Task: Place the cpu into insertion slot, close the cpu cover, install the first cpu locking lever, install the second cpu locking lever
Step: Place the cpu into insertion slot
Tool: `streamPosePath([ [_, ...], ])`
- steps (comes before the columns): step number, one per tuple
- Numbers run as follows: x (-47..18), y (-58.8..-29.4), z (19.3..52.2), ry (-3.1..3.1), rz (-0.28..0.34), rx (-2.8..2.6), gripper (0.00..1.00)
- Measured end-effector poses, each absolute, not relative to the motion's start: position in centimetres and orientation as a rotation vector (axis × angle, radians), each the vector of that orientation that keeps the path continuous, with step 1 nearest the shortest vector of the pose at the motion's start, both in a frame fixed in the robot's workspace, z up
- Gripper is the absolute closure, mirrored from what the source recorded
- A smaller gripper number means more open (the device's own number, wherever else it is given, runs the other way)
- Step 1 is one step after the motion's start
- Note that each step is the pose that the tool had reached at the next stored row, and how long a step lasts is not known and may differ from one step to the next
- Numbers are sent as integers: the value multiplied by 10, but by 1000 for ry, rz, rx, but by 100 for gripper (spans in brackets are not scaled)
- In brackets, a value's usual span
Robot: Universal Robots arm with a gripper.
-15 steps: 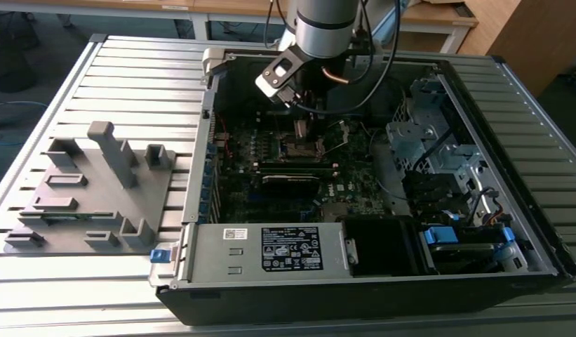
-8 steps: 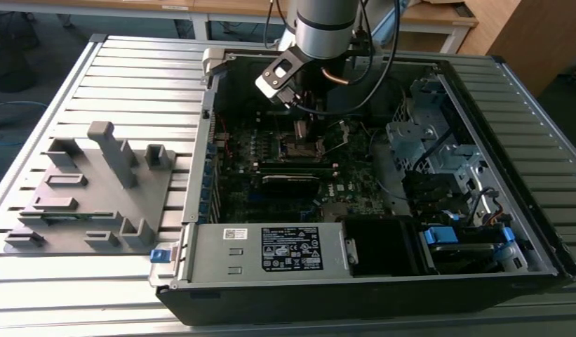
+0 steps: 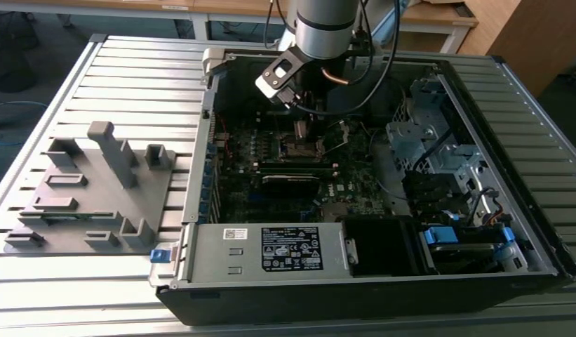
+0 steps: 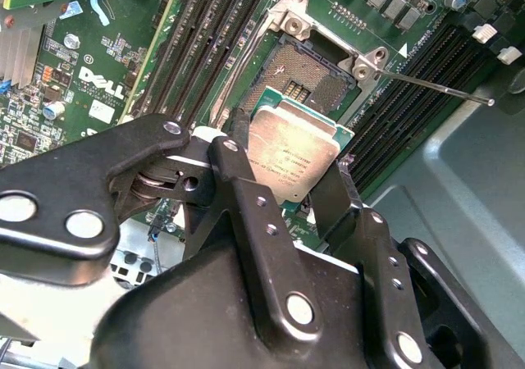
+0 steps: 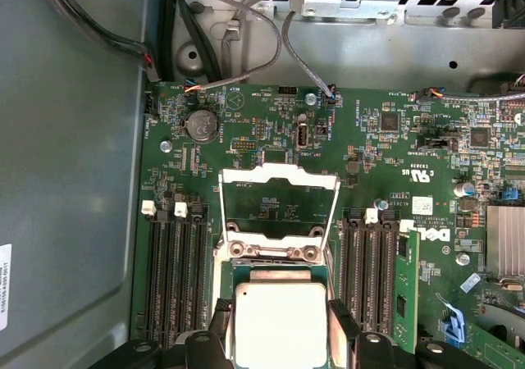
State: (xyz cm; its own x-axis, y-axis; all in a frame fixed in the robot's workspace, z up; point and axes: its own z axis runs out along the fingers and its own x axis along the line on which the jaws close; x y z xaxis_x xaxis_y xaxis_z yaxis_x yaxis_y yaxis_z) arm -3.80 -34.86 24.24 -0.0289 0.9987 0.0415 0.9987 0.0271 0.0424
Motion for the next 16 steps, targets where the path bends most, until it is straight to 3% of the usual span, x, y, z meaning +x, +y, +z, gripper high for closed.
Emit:
streamPosePath([
  [16,-42,-349,237,-2252,-95,-2190,46],
])
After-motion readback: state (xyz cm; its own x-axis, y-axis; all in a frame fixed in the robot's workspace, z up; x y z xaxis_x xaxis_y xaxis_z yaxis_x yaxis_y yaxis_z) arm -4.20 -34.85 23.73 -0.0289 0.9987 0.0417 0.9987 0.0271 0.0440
